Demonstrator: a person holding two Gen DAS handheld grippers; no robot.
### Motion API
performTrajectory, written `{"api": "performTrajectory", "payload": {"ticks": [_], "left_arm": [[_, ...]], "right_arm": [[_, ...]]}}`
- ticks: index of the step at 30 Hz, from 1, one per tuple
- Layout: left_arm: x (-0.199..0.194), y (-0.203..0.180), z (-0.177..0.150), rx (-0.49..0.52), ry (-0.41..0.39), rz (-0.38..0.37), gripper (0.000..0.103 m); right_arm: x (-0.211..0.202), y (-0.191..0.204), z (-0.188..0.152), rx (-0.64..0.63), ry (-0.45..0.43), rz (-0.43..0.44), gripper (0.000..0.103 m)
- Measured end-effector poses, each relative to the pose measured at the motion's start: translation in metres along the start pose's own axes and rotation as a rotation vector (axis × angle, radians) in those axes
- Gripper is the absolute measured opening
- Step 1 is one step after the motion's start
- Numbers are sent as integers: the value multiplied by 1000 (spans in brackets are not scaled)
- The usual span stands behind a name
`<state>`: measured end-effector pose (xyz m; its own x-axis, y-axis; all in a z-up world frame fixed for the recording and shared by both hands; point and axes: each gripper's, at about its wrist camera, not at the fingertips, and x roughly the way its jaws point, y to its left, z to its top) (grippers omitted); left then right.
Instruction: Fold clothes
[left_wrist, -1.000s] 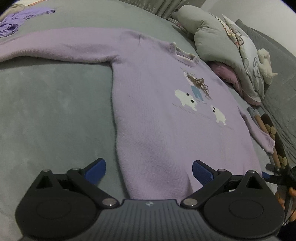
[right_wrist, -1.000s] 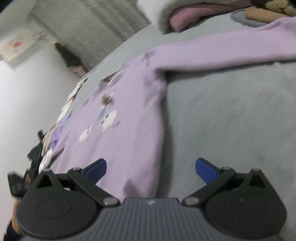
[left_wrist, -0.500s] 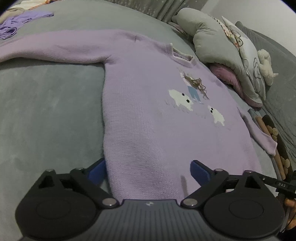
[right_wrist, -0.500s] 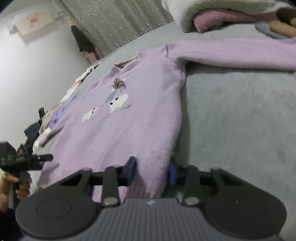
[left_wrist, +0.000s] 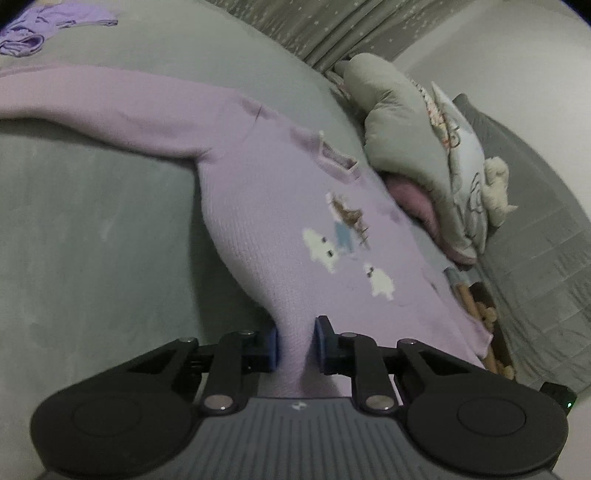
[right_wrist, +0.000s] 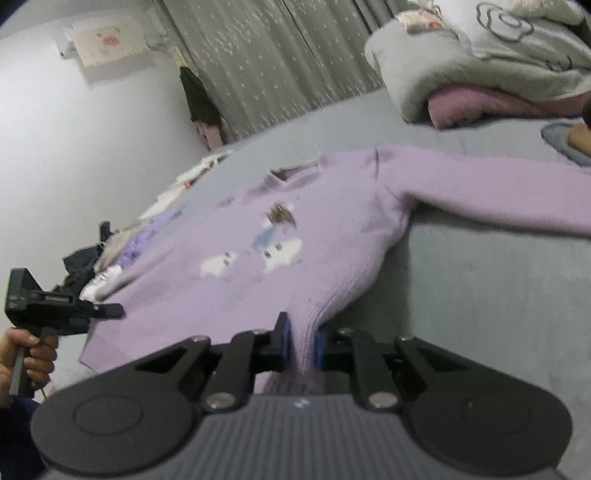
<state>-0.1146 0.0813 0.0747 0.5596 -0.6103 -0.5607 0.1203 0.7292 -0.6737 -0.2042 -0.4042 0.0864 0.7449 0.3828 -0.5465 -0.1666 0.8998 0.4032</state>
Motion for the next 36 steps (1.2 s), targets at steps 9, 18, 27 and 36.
{"api": "performTrajectory", "payload": {"ticks": [9,18,27,36], "left_arm": [[-15,3,8,7,-3,10,8],[-10,5,9,13,0,44,8],[-1,9,7,24,-2,105,15],[14,17,4,-13,-2,139,61]], "right_arm": [[-11,2,13,-33,7,-5,11],[-32,3,26,-108,-55,-14,17],[-22,-5,19,-97,-26,-97,42],[-1,-3,11,-65,9,-153,94]]}}
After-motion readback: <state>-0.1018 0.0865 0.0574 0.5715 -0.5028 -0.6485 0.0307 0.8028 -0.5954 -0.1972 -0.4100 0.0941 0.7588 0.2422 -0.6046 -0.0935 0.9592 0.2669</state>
